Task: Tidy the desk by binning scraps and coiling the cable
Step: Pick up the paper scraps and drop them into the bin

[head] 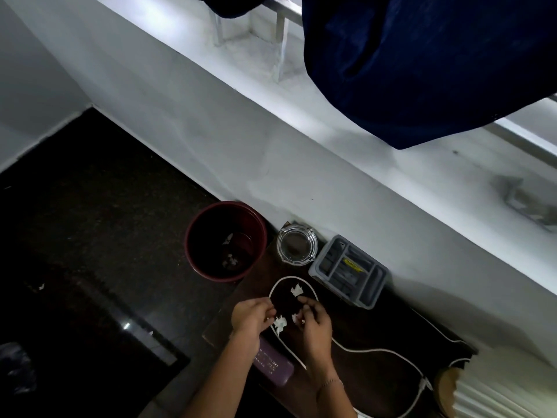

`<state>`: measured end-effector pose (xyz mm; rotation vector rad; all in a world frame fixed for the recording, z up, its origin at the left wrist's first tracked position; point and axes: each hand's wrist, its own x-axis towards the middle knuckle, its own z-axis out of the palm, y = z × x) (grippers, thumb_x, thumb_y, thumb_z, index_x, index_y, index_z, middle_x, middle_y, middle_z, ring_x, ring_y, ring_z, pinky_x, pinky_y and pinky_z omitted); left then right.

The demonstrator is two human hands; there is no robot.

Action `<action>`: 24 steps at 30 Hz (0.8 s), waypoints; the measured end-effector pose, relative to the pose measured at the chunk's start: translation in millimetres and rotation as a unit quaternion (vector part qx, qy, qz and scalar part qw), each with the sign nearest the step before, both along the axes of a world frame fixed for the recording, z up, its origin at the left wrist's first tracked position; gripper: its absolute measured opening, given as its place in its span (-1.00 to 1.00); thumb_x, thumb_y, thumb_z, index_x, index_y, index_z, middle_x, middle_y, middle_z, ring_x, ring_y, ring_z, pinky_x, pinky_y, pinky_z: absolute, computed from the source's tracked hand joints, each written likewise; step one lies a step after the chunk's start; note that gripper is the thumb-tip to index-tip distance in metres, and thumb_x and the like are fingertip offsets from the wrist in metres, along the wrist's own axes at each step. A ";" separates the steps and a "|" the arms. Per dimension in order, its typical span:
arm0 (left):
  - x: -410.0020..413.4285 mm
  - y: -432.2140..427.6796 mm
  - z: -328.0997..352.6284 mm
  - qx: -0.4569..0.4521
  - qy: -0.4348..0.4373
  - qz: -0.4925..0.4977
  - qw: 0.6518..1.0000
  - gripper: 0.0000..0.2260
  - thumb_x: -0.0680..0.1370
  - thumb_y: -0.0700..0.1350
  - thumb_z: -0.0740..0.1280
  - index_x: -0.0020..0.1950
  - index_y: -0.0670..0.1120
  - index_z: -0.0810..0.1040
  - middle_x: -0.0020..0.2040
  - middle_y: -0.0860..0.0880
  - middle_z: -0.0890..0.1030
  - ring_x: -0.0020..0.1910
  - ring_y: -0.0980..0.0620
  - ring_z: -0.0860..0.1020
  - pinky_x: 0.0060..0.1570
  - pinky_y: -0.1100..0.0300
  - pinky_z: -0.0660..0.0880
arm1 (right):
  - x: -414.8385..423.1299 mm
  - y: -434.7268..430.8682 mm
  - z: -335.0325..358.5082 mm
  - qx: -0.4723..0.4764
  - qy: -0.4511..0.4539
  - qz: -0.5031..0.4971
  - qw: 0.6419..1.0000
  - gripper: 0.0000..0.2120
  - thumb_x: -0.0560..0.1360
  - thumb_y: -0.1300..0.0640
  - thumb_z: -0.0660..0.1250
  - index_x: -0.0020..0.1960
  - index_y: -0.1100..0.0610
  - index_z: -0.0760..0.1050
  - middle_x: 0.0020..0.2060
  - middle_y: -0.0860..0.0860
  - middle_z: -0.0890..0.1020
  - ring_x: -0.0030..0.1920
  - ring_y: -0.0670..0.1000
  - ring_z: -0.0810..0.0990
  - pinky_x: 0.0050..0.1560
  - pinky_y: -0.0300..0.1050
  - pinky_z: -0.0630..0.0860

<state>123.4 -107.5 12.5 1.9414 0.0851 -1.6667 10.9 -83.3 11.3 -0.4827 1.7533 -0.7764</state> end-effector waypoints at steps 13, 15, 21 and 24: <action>-1.3 26.1 10.0 -0.041 0.024 -0.054 0.997 -0.82 0.48 -0.39 0.30 0.06 -0.41 0.56 -0.18 -0.22 0.62 -0.24 -0.02 0.58 -0.36 0.35 0.56 | 25.1 7.6 15.3 0.016 0.002 0.079 0.997 -0.78 0.52 0.28 0.27 0.14 0.15 0.50 0.05 0.11 0.57 0.06 0.06 0.59 0.14 -0.02 0.55; 8.8 26.5 13.1 -0.047 0.006 -0.035 0.998 -0.85 0.47 -0.40 0.31 0.01 -0.40 0.57 -0.19 -0.21 0.63 -0.25 0.00 0.59 -0.42 0.40 0.55 | 34.4 5.0 16.6 0.017 0.014 0.071 0.997 -0.82 0.48 0.31 0.32 0.06 0.15 0.56 -0.04 0.10 0.65 -0.01 0.01 0.64 0.06 -0.11 0.58; 43.3 -2.6 24.3 -0.103 -0.122 0.054 0.986 -0.89 0.43 -0.32 0.39 -0.07 -0.21 0.64 -0.12 -0.13 0.68 -0.12 -0.01 0.65 -0.21 0.28 0.54 | 85.2 -36.1 28.3 -0.039 0.022 0.079 0.996 -0.79 0.45 0.29 0.36 0.05 0.12 0.61 0.00 0.05 0.68 0.06 -0.02 0.62 0.16 -0.16 0.52; 64.1 -32.0 32.7 -0.149 -0.160 0.076 0.973 -0.82 0.46 -0.29 0.37 0.05 -0.18 0.62 -0.05 -0.09 0.66 -0.09 0.04 0.63 -0.17 0.30 0.55 | 112.4 -61.0 35.2 -0.081 -0.014 0.095 0.992 -0.75 0.51 0.33 0.25 0.13 0.14 0.58 0.09 0.04 0.65 0.15 -0.04 0.59 0.26 -0.11 0.48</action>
